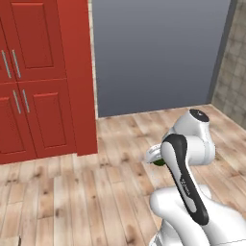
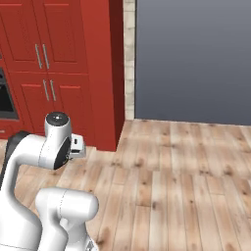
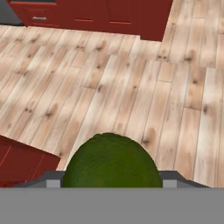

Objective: Place the lime in the correct fridge rack based on whether it is a fruit or vegetable. Finally, close the fridge door.

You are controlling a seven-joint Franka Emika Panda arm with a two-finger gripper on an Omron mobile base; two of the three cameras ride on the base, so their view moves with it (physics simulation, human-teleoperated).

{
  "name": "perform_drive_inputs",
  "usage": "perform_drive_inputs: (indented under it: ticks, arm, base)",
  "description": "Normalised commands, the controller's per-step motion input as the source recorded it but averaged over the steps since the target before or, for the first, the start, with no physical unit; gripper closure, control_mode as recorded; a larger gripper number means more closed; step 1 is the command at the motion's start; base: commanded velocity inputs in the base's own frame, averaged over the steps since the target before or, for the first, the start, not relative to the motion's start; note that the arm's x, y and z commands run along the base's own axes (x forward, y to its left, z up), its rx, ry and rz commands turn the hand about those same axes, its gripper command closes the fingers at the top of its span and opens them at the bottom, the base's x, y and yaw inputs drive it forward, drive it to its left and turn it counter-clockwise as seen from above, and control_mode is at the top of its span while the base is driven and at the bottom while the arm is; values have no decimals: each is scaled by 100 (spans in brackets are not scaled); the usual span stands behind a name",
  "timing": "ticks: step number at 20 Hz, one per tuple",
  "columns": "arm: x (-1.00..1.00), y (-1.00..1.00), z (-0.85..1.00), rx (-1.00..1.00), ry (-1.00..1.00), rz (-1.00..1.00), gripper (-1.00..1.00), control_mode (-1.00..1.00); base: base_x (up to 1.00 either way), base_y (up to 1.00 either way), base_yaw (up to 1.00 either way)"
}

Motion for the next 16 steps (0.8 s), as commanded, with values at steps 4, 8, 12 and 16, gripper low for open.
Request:
perform_drive_inputs:
  ticks: [4,8,12,16]
  arm:
    - [0,0,0,0,0,0,100,100]
    - [0,0,0,0,0,0,100,100]
    - [0,0,0,0,0,0,100,100]
    - [0,0,0,0,0,0,100,100]
  base:
    - [100,-13,7]
    - [100,-3,55]
    - [100,-12,76]
    - [97,-12,79]
